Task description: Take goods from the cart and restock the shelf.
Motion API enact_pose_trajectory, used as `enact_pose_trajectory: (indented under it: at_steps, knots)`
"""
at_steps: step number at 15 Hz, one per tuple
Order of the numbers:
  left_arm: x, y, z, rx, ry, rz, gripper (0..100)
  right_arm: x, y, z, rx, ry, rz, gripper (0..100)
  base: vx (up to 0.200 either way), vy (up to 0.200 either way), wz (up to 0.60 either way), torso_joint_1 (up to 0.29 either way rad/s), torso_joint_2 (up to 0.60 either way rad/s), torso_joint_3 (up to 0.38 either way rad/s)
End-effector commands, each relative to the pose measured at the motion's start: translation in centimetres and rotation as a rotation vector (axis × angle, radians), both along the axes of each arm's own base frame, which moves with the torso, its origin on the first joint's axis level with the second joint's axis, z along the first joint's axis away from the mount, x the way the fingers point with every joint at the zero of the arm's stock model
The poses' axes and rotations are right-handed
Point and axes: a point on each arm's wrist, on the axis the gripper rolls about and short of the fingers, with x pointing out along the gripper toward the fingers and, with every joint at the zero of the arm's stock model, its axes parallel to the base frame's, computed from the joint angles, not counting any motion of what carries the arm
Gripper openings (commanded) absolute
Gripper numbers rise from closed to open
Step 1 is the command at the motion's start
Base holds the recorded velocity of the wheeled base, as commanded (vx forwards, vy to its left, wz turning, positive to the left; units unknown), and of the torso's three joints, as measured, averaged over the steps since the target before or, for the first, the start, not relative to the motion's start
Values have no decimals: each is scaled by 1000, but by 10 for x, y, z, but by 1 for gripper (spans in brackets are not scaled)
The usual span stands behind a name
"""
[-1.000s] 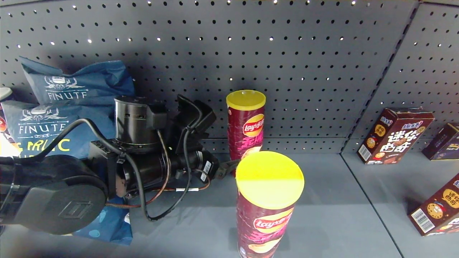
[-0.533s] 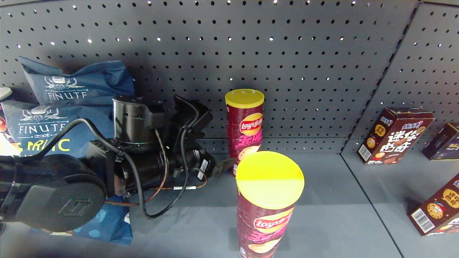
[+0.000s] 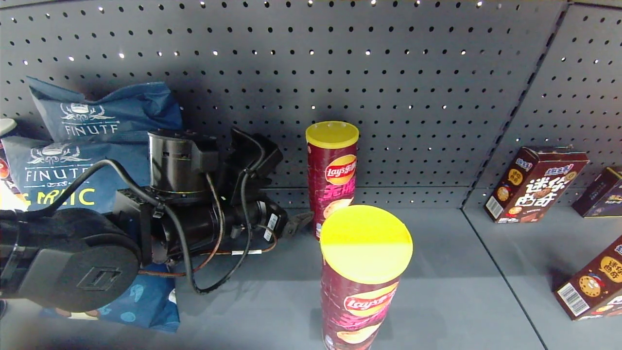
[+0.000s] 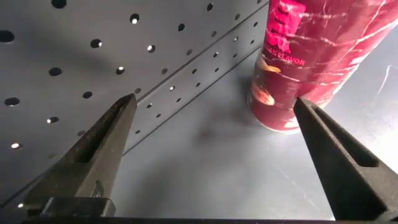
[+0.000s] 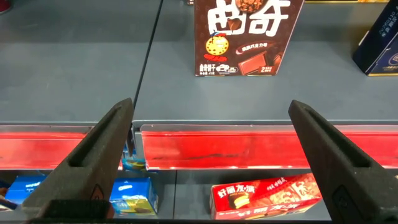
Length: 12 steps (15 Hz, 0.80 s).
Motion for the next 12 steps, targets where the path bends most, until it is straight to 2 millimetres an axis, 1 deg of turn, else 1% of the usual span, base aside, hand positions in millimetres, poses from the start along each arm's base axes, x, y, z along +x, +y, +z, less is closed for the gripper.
enact_pose_trajectory:
  at_steps: [1,5,6,8,10,12]
  knots:
    - [-8,-7,4,-10,-6,-42,100,0,0,0,0,0,0,100,0,0,0,0,0,0]
    - [-13,-11,6,-23,-7,-91,100,0,0,0,0,0,0,100,0,0,0,0,0,0]
    - [-11,-14,5,-23,-5,-91,100,0,0,0,0,0,0,100,0,0,0,0,0,0]
    - [-2,-19,-1,-14,6,-75,100,0,0,0,0,0,0,100,0,0,0,0,0,0]
    - [5,-24,-3,-11,4,-65,100,0,0,0,0,0,0,100,0,0,0,0,0,0]
    - [8,-26,-7,-4,14,-63,100,0,0,0,0,0,0,100,0,0,0,0,0,0]
